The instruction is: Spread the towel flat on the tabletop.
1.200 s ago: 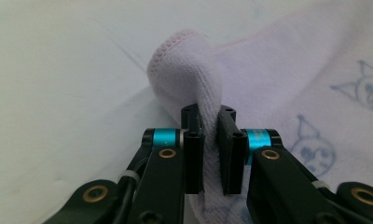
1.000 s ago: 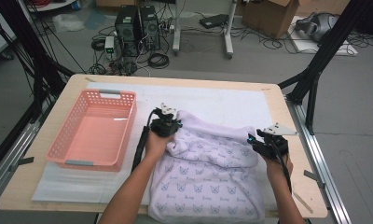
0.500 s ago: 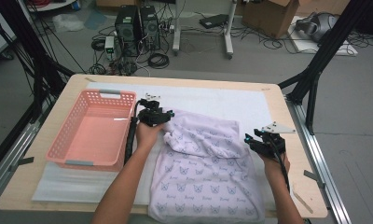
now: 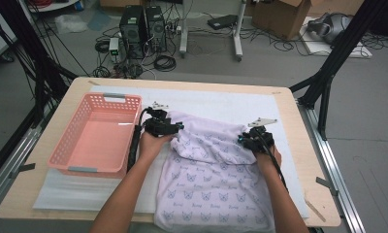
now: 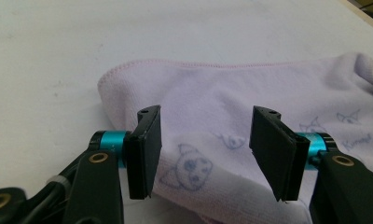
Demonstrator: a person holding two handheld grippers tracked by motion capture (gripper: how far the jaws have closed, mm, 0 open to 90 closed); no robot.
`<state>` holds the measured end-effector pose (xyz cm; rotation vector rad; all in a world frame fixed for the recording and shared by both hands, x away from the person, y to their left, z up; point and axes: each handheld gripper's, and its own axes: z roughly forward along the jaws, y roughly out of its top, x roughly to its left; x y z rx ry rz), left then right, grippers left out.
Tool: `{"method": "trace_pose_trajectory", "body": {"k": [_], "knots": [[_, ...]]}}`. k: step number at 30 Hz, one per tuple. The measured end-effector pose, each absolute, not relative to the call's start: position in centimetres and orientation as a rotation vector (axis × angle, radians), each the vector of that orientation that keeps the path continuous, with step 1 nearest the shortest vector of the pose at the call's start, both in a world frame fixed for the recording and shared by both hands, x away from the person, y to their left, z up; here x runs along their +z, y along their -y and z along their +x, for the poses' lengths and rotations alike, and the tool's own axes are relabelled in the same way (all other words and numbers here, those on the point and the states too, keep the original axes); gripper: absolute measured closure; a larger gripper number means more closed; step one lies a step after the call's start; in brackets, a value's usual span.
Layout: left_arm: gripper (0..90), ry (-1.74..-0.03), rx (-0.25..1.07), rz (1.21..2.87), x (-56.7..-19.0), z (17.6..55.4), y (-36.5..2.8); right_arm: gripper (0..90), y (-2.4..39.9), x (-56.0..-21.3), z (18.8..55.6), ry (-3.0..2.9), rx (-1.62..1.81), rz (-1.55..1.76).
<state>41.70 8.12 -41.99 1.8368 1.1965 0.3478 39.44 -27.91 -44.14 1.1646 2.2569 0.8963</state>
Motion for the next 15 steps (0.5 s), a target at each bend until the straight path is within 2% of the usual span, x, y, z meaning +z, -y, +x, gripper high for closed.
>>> {"method": "trace_pose_trajectory", "body": {"k": [4,10,11,13,15], "knots": [[42.9,-1.206,0.335,1.83,-41.7,41.6,-8.7,85.9,28.1,-43.4,41.3,-2.186,0.789,1.158],[41.8,-1.179,0.302,1.877,-41.7,41.2,-8.2,84.7,30.9,-41.7,43.0,-1.897,0.713,1.315],[41.4,-1.171,0.297,1.889,-41.8,41.1,-8.0,83.0,31.3,-41.7,43.0,-1.881,0.735,1.349],[41.0,-1.172,0.27,1.907,-42.1,41.2,-7.7,70.0,31.7,-41.9,42.9,-1.888,0.778,1.391],[40.4,-1.164,0.243,1.924,-42.4,41.2,-7.3,62.9,31.8,-41.9,42.6,-1.888,0.826,1.387]]}}
